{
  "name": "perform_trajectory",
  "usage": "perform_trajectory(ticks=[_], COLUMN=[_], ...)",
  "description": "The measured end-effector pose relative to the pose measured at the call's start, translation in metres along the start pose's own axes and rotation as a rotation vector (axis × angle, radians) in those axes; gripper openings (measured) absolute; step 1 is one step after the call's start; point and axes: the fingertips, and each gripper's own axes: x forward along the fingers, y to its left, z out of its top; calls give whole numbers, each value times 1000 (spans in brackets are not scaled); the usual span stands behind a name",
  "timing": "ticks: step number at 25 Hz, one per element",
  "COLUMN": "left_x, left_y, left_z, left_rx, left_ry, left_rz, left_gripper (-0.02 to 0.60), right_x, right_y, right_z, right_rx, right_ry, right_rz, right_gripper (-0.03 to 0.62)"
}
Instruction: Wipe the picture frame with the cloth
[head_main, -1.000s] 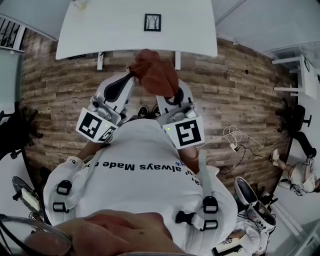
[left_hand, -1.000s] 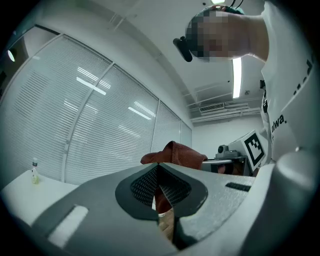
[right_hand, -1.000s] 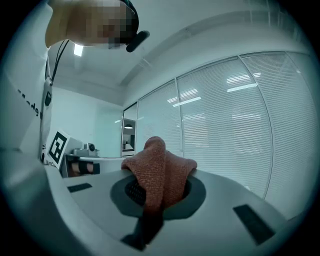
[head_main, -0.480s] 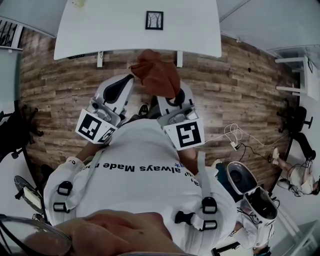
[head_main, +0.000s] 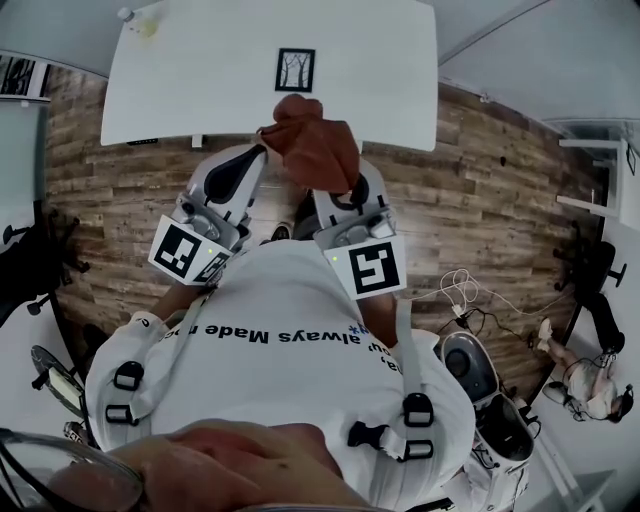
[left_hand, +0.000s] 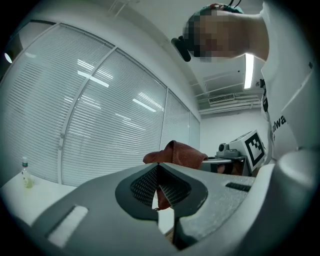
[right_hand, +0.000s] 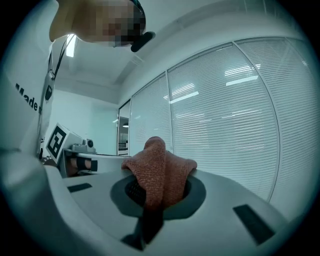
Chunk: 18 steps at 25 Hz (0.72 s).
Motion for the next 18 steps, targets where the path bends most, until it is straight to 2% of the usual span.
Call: perform_trajectory(ticks=[4, 6, 10, 18], left_x=[67, 85, 104, 128], left_y=[12, 21, 47, 71], left_z=[-4, -1, 3, 3], left_rx=[0, 0, -6, -15], left_ry=[13, 12, 7, 24], left_rz=[19, 27, 49, 79], left_gripper=[3, 3, 3, 3], right_x=[15, 27, 57, 89], right_y=[-69, -87, -102, -124], right_z=[-2, 1, 9, 6], right_rx=[7, 7, 1, 7], right_ry=[5, 4, 2, 27], right_rz=[13, 22, 49, 95], right_gripper=[20, 20, 20, 20])
